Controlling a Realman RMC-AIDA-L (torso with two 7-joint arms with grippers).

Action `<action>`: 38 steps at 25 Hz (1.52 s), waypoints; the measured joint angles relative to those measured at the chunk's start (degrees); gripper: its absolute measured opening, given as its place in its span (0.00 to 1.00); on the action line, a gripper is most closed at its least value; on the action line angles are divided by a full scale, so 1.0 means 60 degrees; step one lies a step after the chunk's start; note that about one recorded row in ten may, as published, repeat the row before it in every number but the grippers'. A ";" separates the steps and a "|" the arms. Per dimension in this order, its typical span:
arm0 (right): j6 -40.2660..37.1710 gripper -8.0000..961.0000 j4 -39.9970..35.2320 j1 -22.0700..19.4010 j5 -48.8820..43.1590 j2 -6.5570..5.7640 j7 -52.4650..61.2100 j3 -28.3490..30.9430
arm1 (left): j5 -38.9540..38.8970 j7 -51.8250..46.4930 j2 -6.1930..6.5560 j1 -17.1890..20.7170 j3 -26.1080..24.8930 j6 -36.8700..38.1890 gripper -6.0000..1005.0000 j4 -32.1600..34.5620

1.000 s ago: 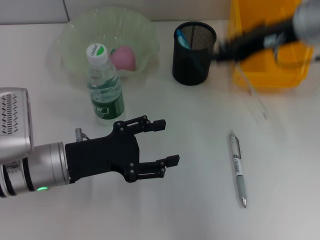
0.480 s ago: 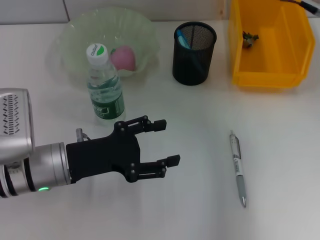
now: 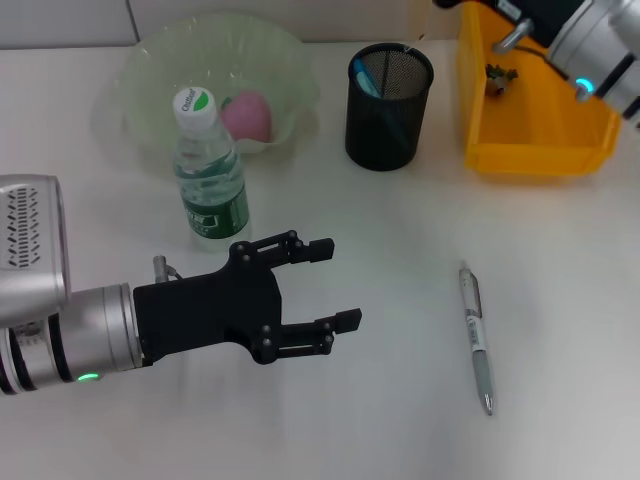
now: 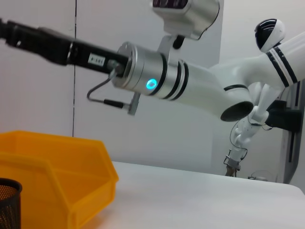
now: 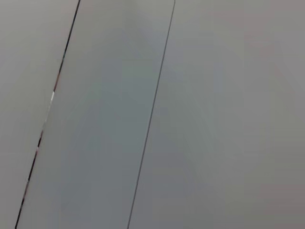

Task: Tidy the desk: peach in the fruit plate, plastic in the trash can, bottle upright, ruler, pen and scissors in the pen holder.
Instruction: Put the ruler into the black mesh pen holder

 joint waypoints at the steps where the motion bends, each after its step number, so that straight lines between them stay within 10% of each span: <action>1: -0.0001 0.43 0.0203 0.0108 0.0042 0.0000 -0.0078 0.0013 | 0.0000 0.0000 0.0000 0.0000 0.0000 0.0000 0.80 0.0000; 27: 0.0959 0.51 0.1474 0.0677 0.0115 0.0035 -0.0019 0.0028 | 0.0000 0.0119 -0.0044 0.0025 0.0006 0.0001 0.80 0.0032; 33: 0.0142 0.53 0.0856 0.0062 0.0110 0.0039 0.0942 0.0037 | 0.0000 0.0128 -0.0042 0.0073 0.0002 0.0001 0.80 0.0036; 38: -0.0284 0.62 -0.2425 -0.1675 -0.0723 -0.0044 0.5015 -0.0381 | 0.0000 0.0129 -0.0044 0.0074 0.0000 0.0020 0.80 0.0038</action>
